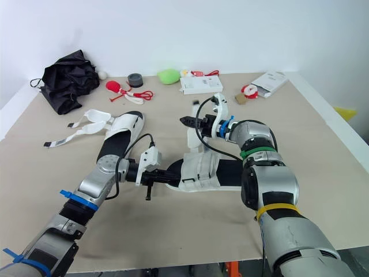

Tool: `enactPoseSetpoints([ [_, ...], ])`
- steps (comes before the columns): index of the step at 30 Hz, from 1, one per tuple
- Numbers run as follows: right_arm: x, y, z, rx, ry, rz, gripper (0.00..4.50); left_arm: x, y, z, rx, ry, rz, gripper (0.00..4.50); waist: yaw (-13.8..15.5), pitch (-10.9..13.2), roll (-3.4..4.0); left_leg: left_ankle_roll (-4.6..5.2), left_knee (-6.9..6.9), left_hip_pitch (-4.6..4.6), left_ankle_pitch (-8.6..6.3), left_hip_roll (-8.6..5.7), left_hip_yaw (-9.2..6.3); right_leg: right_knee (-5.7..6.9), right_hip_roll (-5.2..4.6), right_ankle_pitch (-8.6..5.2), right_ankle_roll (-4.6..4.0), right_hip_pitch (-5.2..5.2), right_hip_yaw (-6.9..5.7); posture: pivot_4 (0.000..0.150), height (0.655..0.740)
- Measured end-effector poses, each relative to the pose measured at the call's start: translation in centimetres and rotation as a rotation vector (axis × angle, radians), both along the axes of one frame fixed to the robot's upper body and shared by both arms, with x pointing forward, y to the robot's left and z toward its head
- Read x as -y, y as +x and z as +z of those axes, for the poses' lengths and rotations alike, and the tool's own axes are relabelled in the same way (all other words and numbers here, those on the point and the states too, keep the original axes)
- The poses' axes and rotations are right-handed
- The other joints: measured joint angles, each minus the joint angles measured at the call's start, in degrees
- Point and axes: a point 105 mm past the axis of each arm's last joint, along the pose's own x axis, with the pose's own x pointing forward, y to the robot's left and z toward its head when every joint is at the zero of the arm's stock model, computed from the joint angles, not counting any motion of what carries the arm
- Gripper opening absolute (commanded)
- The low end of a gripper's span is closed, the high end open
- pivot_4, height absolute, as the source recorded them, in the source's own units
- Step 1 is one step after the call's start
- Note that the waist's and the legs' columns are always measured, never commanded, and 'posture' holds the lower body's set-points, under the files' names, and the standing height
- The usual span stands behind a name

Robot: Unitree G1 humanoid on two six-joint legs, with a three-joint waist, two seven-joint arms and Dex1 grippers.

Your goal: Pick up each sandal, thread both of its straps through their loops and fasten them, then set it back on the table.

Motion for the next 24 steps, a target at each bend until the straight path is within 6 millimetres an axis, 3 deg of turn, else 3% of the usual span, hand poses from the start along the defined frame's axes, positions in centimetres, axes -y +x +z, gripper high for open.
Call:
enactPoseSetpoints([
  [6,0.1,1.1,1.1,0.035,0.017,-0.096,3.60,0.0,-0.1,0.0,0.000,-0.005,0.014,0.00,0.00,0.00,0.00,-0.02,-0.02,0.01,-0.01,-0.01,0.01,0.01,0.01,0.01,-0.03,0.00,0.07,0.150,0.7400],
  [7,0.1,1.4,1.0,0.042,0.023,-0.129,3.01,0.0,-0.2,0.0,0.000,-0.008,0.020,0.00,-0.01,0.00,0.01,-0.03,-0.02,0.01,-0.01,-0.01,0.02,0.01,0.02,0.01,-0.03,0.00,0.09,0.150,0.7400],
  [11,-0.2,1.2,1.2,0.057,0.054,-0.102,1.77,-0.1,-0.3,-0.1,-0.004,-0.014,0.032,0.00,-0.01,0.00,0.01,-0.04,-0.03,0.01,-0.02,-0.01,0.03,0.01,0.06,0.01,-0.03,-0.01,0.15,0.150,0.7400],
  [12,-0.3,1.1,1.3,0.060,0.058,-0.089,1.20,-0.1,-0.3,0.0,-0.006,-0.013,0.033,0.00,-0.01,0.00,0.01,-0.04,-0.04,0.01,-0.02,-0.01,0.02,0.01,0.09,0.00,-0.03,-0.01,0.18,0.150,0.7400],
  [15,-0.5,0.9,0.9,0.052,0.033,-0.067,0.02,-0.2,-0.4,0.0,-0.006,-0.009,0.035,0.00,-0.03,0.00,0.01,-0.04,-0.07,0.03,-0.02,0.01,0.02,0.01,0.14,-0.01,-0.06,-0.02,0.23,0.150,0.7400],
  [21,0.7,0.5,0.5,0.045,-0.025,-0.030,0.02,-0.3,-0.4,0.0,-0.006,-0.006,0.034,0.00,-0.03,0.01,0.01,-0.04,-0.10,0.05,-0.02,0.03,0.00,0.02,0.27,-0.05,-0.10,-0.02,0.36,0.150,0.7400],
  [22,1.2,0.5,0.6,0.051,-0.037,-0.038,0.50,-0.3,-0.4,0.0,-0.006,-0.006,0.034,0.00,-0.03,0.00,0.01,-0.04,-0.10,0.05,-0.02,0.02,0.01,0.02,0.28,-0.04,-0.10,-0.02,0.40,0.150,0.7400],
  [24,2.0,0.8,0.7,0.072,-0.059,-0.067,0.94,-0.3,-0.4,0.0,-0.006,-0.005,0.034,0.00,-0.03,0.00,0.01,-0.05,-0.10,0.07,-0.03,0.03,0.02,0.02,0.29,-0.05,-0.10,-0.02,0.42,0.150,0.7400],
])
